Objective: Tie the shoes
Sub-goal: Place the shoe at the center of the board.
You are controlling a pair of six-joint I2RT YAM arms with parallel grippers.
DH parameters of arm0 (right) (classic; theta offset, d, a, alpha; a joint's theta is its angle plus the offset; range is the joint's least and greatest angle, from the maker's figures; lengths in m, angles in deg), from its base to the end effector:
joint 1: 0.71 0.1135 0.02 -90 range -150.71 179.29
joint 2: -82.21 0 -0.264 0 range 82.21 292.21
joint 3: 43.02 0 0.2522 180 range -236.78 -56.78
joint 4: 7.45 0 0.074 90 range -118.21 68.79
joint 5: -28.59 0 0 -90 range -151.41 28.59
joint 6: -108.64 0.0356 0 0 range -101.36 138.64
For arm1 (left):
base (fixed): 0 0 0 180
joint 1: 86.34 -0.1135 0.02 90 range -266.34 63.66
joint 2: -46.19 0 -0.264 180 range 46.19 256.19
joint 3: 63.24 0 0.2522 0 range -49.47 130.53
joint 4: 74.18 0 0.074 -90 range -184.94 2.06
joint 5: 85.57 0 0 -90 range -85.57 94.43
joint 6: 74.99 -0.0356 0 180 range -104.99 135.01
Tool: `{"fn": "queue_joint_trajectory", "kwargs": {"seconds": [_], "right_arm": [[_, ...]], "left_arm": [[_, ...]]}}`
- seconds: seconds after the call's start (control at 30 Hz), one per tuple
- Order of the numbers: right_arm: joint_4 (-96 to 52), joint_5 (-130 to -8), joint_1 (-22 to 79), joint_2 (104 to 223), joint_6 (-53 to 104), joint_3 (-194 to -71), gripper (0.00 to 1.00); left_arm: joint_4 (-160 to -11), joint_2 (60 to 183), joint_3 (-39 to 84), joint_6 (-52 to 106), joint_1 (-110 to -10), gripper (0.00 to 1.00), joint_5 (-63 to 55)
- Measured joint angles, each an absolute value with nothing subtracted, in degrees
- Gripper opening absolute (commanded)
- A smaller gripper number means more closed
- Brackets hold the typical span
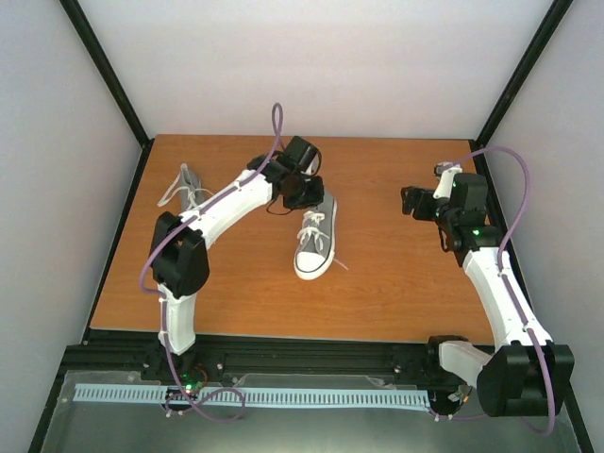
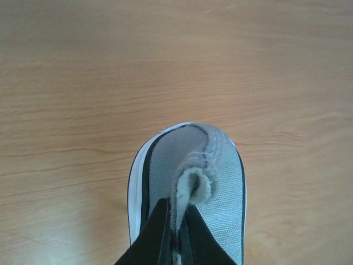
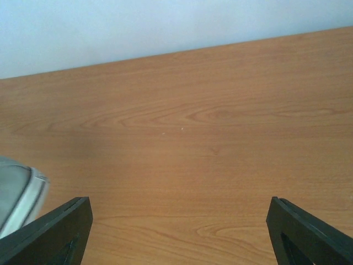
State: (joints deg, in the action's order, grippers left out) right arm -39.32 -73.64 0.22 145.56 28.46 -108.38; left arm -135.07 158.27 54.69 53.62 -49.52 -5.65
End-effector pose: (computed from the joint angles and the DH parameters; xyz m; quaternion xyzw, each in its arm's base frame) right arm 0.2478 0.0116 0.3041 0.0135 0.8620 0.1385 0.4874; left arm 0.3426 -0.2643 0.2945 0.0115 0.9504 -0.2493 0.1854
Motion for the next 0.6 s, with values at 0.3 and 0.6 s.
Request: {"fn": "queue_joint_trajectory", "kwargs": {"seconds": [0.3,0.6], "right_arm": [[-42.47,-76.94,1.97,146.5,27.91,-108.36,0.87],[-43.65,-77.75,2.51,148.16,27.78,-108.36,0.87]], "left_arm": [[-136.45,164.95,53.26,58.3,-46.57,0.01,-1.15],[-138.57,172.25,67.89,63.85,-44.74,0.01,-1.35]]}}
